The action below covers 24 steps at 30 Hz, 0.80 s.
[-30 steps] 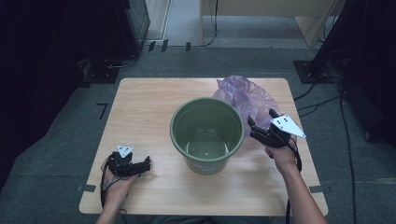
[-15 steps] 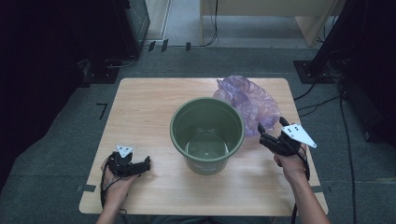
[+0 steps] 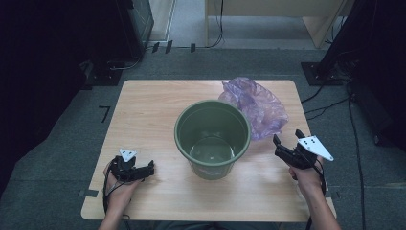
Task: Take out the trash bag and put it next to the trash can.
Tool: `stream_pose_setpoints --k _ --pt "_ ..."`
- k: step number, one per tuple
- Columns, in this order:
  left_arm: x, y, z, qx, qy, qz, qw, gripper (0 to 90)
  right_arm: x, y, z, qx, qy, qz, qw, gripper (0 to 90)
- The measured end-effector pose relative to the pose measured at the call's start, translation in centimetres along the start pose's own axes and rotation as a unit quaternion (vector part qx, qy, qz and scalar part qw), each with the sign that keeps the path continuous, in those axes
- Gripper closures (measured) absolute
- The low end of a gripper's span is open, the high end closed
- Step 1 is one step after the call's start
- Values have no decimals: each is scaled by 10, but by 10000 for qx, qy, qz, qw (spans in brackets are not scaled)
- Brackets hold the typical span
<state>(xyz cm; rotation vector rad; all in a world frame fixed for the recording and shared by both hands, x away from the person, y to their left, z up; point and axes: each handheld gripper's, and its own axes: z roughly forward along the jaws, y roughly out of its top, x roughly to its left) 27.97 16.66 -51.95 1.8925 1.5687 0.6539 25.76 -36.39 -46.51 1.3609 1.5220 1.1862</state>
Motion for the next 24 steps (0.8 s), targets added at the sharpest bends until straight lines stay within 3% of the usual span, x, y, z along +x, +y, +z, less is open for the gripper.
stream_pose_setpoints --k 17,24 --pt "0 0 0 0 -1 1 10000 0 -21 -28 -10 395 -289 48 9988 153" --pt "0 0 0 1 0 0 10000 0 -30 -37 -15 539 -389 174 9976 145"
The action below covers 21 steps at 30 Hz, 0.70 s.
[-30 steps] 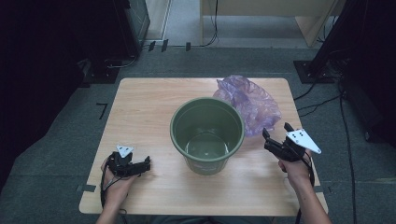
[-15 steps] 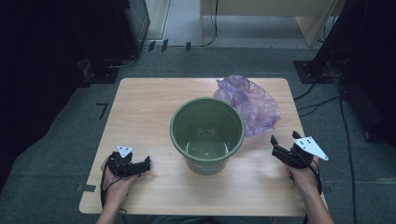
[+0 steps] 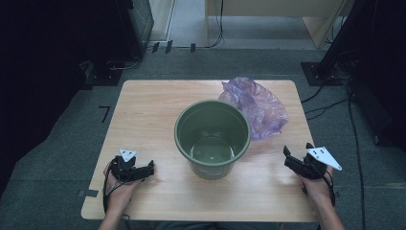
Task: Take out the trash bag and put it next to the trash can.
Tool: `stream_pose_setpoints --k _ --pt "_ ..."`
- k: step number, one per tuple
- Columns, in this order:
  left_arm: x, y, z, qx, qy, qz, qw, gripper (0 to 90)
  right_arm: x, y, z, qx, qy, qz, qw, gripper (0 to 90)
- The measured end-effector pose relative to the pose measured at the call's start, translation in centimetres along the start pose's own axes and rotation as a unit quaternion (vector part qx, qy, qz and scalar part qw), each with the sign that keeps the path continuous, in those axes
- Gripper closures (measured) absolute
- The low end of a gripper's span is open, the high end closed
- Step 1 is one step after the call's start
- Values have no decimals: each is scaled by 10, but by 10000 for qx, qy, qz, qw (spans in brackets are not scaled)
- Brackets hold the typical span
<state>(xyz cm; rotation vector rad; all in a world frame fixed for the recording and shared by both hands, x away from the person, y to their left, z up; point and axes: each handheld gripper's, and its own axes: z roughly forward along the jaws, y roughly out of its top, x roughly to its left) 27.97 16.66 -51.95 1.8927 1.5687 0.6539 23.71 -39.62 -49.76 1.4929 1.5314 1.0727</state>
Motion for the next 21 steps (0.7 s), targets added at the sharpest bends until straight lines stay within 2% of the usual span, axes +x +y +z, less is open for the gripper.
stream_pose_setpoints --k 6,12,17,21 --pt "0 0 0 1 0 0 10000 0 -10 -8 -1 178 -100 83 9998 138" --pt "0 0 0 0 -1 1 10000 0 -17 -17 0 509 -248 142 9983 123" --pt "0 0 0 -1 -1 0 10000 0 -18 -21 0 772 -172 96 9968 73" --pt "0 0 0 0 -1 0 10000 0 -17 -24 0 1010 -198 90 9947 51"
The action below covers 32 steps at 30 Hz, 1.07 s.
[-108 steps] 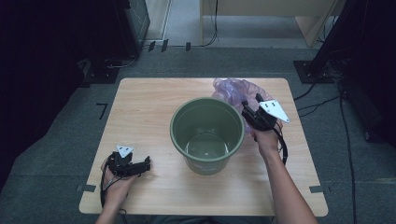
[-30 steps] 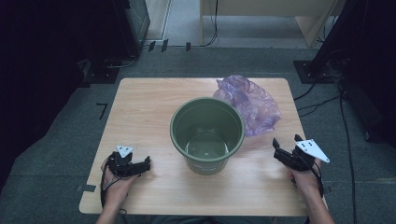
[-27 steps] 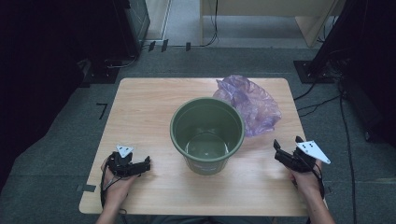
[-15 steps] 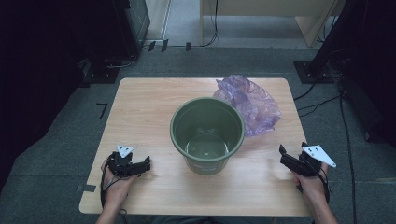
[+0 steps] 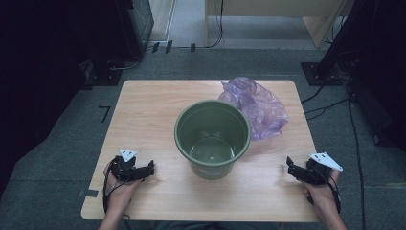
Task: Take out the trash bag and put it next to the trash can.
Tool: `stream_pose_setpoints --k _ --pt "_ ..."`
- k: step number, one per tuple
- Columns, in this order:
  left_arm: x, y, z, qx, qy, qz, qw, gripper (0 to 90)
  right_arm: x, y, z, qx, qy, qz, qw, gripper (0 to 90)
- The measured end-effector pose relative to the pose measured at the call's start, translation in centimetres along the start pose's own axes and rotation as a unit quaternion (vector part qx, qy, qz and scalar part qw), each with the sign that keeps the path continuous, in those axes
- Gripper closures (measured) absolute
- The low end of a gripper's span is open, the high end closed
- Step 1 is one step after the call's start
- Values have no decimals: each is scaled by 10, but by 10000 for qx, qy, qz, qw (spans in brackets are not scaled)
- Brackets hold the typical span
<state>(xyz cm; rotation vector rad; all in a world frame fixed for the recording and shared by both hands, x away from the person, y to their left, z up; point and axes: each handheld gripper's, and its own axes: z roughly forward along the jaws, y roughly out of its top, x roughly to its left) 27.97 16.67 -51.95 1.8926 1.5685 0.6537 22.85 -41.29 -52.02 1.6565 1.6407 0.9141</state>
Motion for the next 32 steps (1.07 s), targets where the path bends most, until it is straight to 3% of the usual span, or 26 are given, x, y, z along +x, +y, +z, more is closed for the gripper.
stream_pose_setpoints --k 8,16,22,32 --pt "0 0 0 -1 -1 1 10000 0 -6 -3 -1 400 6 137 9991 24" --pt "0 0 0 0 0 0 10000 0 -5 -7 -1 821 131 22 9965 4" --pt "0 0 0 -2 -1 -1 10000 0 -1 -9 -4 908 54 -197 9957 1" --pt "0 0 0 -1 -1 1 10000 0 -1 -11 -6 922 33 -174 9956 0"
